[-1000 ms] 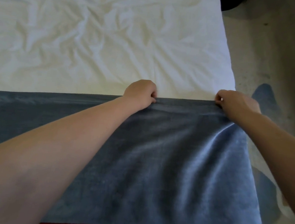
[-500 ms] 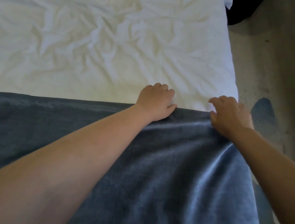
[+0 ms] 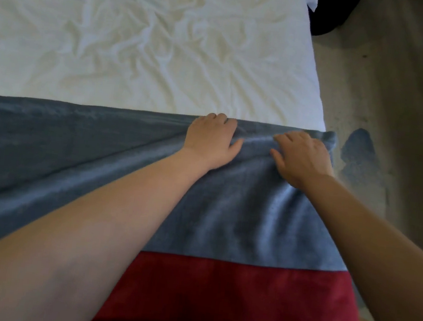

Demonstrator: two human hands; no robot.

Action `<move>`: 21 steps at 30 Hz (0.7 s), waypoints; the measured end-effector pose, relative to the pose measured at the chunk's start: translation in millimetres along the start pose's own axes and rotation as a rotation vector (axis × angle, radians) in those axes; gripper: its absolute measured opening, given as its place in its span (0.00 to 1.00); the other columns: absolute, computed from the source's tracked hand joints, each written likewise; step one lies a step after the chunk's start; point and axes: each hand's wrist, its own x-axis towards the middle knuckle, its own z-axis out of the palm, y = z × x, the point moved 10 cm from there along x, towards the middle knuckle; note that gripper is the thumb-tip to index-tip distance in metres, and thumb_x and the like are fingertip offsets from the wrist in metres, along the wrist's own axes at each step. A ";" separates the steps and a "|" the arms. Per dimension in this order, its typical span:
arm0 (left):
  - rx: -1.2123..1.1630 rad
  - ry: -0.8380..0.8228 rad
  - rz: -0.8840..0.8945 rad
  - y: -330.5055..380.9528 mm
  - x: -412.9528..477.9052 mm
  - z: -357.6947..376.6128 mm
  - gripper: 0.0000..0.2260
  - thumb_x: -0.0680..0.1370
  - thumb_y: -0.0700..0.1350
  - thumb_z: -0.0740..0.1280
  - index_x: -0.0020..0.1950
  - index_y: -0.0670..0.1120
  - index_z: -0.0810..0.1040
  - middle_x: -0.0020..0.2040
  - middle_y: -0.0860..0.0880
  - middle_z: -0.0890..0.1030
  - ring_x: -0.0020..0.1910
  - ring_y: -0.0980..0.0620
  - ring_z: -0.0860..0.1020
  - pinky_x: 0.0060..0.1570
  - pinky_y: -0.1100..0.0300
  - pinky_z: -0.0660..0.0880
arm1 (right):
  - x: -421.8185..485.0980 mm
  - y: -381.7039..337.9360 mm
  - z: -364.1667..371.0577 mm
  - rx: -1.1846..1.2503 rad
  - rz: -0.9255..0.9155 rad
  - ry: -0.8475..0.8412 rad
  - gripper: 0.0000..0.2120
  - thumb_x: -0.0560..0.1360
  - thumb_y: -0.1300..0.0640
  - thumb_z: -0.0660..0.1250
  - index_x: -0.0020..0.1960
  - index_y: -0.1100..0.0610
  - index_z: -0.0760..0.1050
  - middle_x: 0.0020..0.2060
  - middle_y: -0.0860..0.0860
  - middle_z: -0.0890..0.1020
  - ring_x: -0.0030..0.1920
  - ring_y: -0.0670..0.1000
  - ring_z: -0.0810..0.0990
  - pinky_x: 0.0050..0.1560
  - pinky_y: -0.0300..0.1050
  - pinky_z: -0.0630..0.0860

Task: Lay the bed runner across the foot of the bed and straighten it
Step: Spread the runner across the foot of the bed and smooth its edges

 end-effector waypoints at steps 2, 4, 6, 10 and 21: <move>0.009 -0.012 0.020 6.7 -21.2 -1.1 0.19 0.78 0.57 0.56 0.59 0.45 0.75 0.54 0.46 0.78 0.53 0.45 0.75 0.49 0.52 0.72 | -28.2 0.1 3.0 -0.006 0.039 0.002 0.18 0.78 0.46 0.56 0.61 0.55 0.72 0.57 0.55 0.78 0.60 0.58 0.73 0.56 0.54 0.70; 0.035 -0.032 0.041 13.6 -43.1 1.3 0.19 0.78 0.57 0.56 0.58 0.45 0.75 0.53 0.46 0.78 0.53 0.45 0.75 0.49 0.52 0.72 | -57.8 0.7 10.8 0.013 0.090 0.004 0.17 0.78 0.46 0.56 0.60 0.55 0.73 0.56 0.55 0.78 0.60 0.58 0.73 0.56 0.54 0.70; 0.059 -0.031 0.061 21.1 -65.7 3.8 0.18 0.78 0.57 0.57 0.56 0.45 0.75 0.52 0.45 0.78 0.53 0.44 0.75 0.49 0.52 0.71 | -86.3 -1.3 24.3 0.025 0.127 -0.009 0.18 0.78 0.46 0.57 0.63 0.54 0.72 0.57 0.54 0.78 0.62 0.57 0.73 0.57 0.53 0.69; 0.077 -0.058 0.107 45.1 -122.9 25.7 0.18 0.77 0.57 0.58 0.54 0.45 0.75 0.52 0.45 0.77 0.52 0.43 0.75 0.49 0.52 0.70 | -147.1 -14.7 50.6 0.051 0.179 -0.027 0.18 0.77 0.46 0.59 0.62 0.54 0.73 0.56 0.55 0.79 0.59 0.59 0.74 0.54 0.53 0.71; 0.016 -0.140 0.142 119.9 -280.4 95.0 0.28 0.76 0.56 0.59 0.71 0.42 0.66 0.72 0.39 0.67 0.70 0.42 0.65 0.69 0.48 0.62 | -285.0 -30.2 93.0 0.009 0.062 0.002 0.11 0.71 0.56 0.68 0.50 0.60 0.73 0.43 0.57 0.75 0.42 0.59 0.75 0.38 0.52 0.74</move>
